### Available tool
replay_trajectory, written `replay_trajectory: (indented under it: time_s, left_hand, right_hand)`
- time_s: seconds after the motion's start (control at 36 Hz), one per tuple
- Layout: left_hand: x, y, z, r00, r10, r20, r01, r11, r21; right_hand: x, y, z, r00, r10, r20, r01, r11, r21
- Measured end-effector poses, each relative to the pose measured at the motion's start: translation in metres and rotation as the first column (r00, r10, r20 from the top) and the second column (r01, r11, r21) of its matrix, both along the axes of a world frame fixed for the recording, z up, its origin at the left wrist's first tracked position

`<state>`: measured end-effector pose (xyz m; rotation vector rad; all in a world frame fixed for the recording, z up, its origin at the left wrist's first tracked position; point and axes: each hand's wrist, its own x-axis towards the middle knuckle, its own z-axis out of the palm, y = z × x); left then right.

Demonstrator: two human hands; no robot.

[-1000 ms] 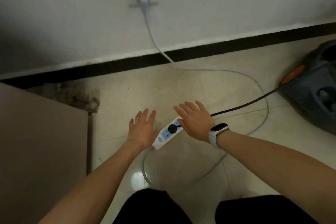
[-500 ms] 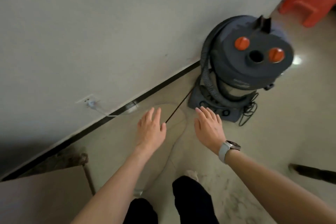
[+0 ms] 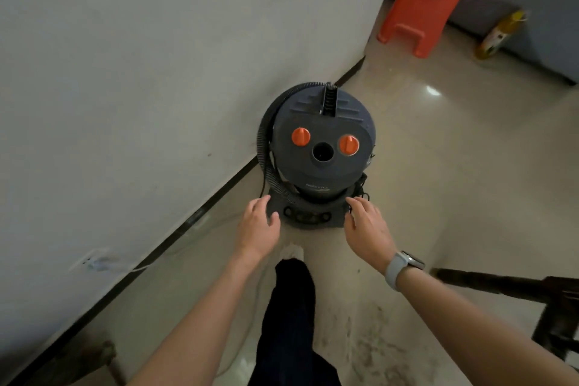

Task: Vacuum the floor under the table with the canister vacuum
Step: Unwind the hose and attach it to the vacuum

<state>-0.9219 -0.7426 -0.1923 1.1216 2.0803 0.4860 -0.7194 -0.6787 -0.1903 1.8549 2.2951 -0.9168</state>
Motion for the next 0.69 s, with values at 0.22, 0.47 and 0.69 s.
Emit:
replay_trajectory:
  time_s: [0.22,0.47,0.69]
  left_hand:
    - [-0.056,0.124,-0.042,0.992,0.124,0.025,-0.122,0.991,-0.048]
    - [-0.112,0.240,-0.117,0.980,0.193,0.054,-0.184,0.972,-0.149]
    - [-0.128,0.277,-0.206,0.819,0.447,0.360,-0.339,0.882,-0.327]
  right_hand:
    - [-0.041,0.126,-0.018,0.998,0.030,-0.050,-0.027,0.998,0.058]
    - [-0.110,0.259,-0.064,0.990,0.143,-0.004,-0.140,0.973,0.186]
    - [-0.133,0.302,-0.124,0.951,0.281,0.125,-0.304,0.924,0.231]
